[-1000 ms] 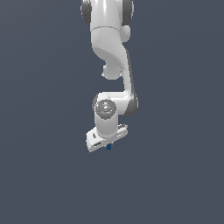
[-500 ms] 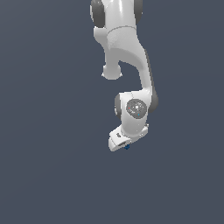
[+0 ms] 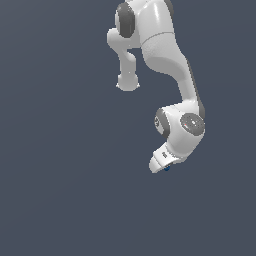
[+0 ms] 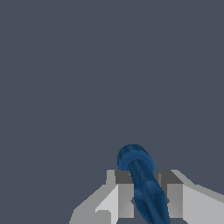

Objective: Pick up the object and move it to a goal position.

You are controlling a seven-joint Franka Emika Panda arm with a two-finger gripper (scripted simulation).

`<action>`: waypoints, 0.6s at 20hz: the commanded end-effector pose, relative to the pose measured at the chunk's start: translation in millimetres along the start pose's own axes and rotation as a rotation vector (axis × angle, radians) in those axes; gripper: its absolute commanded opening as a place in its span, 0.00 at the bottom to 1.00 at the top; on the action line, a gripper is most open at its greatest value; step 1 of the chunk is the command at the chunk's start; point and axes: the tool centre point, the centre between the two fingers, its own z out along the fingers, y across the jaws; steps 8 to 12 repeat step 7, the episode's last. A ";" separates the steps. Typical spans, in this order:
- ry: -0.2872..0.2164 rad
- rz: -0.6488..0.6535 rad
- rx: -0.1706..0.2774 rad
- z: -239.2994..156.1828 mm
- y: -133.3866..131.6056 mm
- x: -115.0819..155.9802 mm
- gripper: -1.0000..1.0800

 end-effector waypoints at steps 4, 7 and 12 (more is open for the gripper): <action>0.000 0.003 -0.001 -0.4 -17.2 11.0 0.00; 0.000 0.003 -0.001 -0.4 -18.2 12.2 0.00; 0.000 0.003 -0.001 -0.4 -18.2 12.2 0.00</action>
